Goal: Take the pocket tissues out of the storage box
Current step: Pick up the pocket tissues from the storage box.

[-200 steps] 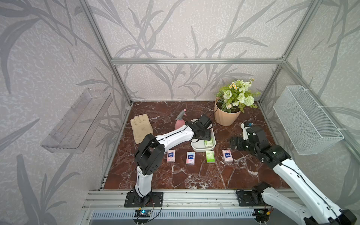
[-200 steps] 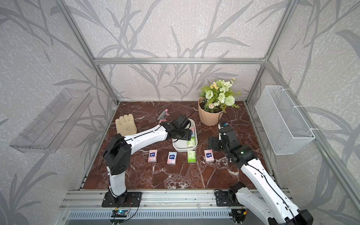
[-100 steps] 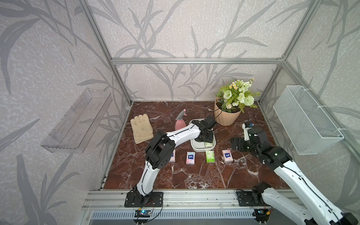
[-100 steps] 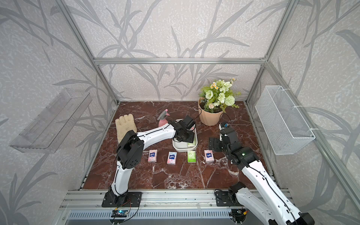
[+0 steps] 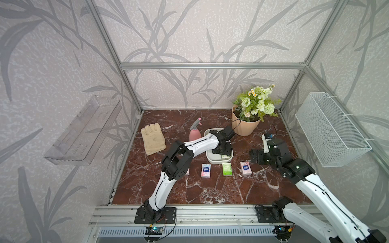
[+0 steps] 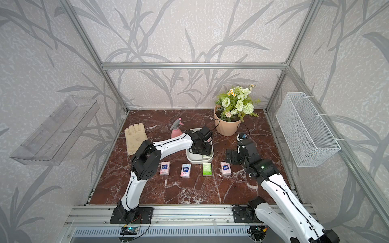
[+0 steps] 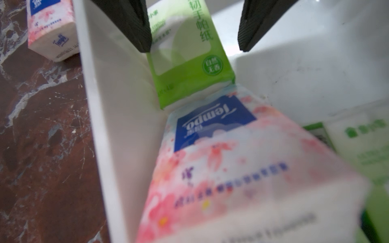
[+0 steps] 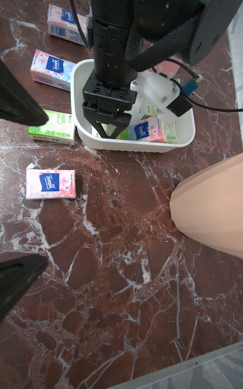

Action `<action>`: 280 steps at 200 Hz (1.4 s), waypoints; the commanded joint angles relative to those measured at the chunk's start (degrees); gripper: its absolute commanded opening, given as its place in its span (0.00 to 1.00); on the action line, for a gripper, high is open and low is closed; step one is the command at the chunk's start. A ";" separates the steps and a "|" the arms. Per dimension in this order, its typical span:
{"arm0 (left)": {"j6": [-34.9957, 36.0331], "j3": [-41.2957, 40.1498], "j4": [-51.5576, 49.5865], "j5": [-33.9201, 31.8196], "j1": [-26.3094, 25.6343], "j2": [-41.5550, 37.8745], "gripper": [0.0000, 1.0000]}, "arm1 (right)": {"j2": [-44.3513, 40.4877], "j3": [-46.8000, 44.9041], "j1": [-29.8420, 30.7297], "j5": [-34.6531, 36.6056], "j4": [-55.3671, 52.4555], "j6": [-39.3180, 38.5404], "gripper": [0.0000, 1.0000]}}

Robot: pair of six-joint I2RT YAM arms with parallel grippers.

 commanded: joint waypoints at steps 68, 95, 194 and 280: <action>2.99 -5.30 -3.67 -8.24 1.15 -5.13 0.61 | -0.23 -1.31 -0.40 0.69 -0.26 0.60 0.99; 3.70 -4.52 -3.08 -7.24 1.10 -6.24 0.66 | -0.15 -1.63 -0.36 0.30 -0.11 1.18 0.99; 5.15 2.51 -5.85 -4.54 -0.37 0.04 0.79 | -0.32 -1.63 -0.35 0.75 -0.47 1.44 0.99; 5.55 3.99 -8.19 -6.47 -0.67 2.86 0.66 | 0.62 -1.49 -0.38 0.93 -0.31 1.00 0.99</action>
